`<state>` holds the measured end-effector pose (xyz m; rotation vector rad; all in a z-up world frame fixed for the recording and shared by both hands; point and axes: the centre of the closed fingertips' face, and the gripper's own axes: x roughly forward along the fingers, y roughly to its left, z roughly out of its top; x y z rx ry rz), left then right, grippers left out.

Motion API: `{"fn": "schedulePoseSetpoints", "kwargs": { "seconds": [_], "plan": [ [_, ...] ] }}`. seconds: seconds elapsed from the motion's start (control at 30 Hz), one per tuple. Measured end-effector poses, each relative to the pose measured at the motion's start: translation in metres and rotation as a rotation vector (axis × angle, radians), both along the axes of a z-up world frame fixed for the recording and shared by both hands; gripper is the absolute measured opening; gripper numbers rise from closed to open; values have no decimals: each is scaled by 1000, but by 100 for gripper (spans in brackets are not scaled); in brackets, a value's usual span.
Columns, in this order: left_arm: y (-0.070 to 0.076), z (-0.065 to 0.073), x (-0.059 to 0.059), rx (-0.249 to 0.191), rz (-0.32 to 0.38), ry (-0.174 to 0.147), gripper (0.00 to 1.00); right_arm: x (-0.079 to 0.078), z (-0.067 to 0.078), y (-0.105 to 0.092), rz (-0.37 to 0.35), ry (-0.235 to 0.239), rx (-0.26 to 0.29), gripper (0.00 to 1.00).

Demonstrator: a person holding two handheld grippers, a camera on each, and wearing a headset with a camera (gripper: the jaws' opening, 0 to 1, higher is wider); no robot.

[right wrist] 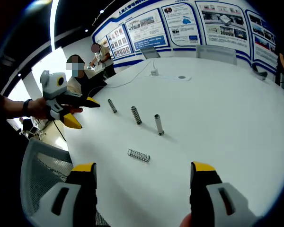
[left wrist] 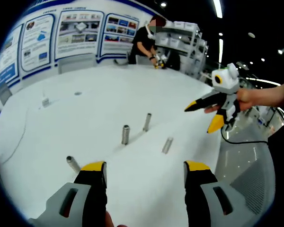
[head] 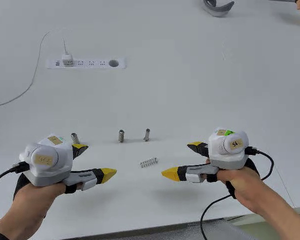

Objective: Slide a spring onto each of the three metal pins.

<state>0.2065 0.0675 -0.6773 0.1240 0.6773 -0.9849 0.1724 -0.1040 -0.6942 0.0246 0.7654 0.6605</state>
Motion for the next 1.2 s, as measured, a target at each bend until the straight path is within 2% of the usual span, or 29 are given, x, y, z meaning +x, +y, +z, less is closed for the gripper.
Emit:
{"fn": "schedulePoseSetpoints", "kwargs": {
  "seconds": [0.2,0.33,0.53,0.77,1.1,1.2],
  "plan": [
    [-15,-3,2,4,-40,0,66,-4,1,2,-3,4,4,83],
    [-28,-11,2,15,-81,2,65,-6,2,4,-5,5,4,83],
    [-48,-25,-4,36,-141,18,63,-7,3,7,-34,4,25,83],
    [-70,-33,-10,41,-195,36,62,-9,5,7,-47,7,26,83],
    [-86,-45,-12,50,-240,39,59,-14,3,0,-60,16,21,84],
    [-90,-49,-11,53,-249,31,57,-16,2,-1,-64,17,22,84]
  ]
}}
